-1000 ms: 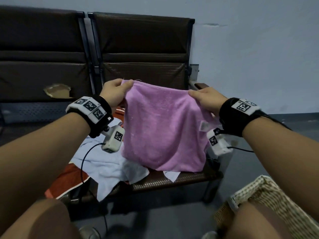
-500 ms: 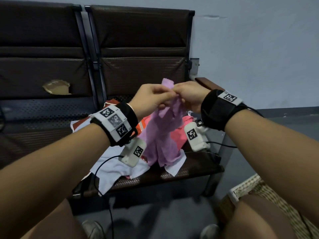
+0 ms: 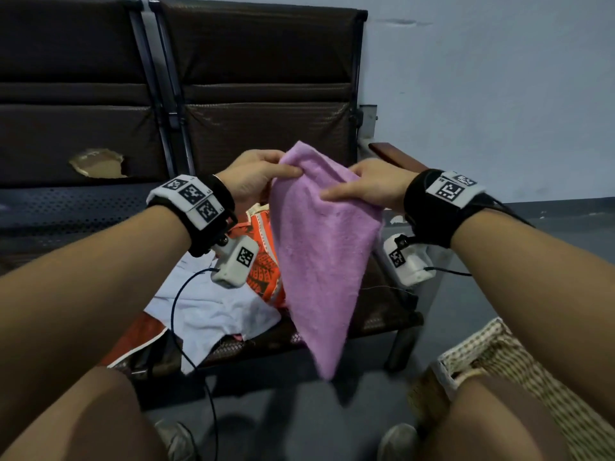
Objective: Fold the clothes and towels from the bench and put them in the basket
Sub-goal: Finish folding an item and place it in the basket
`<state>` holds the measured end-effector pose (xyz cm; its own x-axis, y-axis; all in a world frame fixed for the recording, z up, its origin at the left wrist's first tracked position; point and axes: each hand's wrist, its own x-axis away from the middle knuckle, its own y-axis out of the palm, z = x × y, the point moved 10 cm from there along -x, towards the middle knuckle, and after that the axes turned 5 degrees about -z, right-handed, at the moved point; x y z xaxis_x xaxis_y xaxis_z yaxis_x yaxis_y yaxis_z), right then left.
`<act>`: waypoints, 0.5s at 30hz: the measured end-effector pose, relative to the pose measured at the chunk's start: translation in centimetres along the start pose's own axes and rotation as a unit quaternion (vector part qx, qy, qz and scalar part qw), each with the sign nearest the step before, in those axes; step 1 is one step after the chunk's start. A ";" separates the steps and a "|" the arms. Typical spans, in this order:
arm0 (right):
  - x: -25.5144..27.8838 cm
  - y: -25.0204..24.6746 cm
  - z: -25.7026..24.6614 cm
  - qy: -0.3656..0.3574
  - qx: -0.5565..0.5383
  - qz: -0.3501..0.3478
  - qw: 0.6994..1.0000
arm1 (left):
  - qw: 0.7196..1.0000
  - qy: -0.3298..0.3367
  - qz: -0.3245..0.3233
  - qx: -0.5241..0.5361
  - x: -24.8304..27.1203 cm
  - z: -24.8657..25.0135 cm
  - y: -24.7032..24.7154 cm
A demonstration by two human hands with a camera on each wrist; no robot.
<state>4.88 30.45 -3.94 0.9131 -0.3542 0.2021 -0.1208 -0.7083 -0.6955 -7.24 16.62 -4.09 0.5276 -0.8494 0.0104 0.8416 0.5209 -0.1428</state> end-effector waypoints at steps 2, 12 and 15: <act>-0.4 -1.0 1.8 0.042 0.084 0.018 0.995 | 0.998 0.009 0.042 -0.056 -1.0 0.3 -1.1; -2.8 -9.8 -1.1 -0.115 -0.165 0.321 0.925 | 0.954 0.175 0.234 -0.066 -5.4 8.3 -6.5; -2.8 -10.7 -2.4 -0.162 -0.200 0.323 0.911 | 0.953 0.196 0.228 -0.047 -5.1 9.5 -7.6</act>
<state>2.69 37.55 4.54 0.6605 -0.6227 -0.4195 -0.7465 -0.6047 -0.2776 -15.25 17.79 6.36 0.7371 -0.5120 -0.4411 0.5108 0.8494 -0.1324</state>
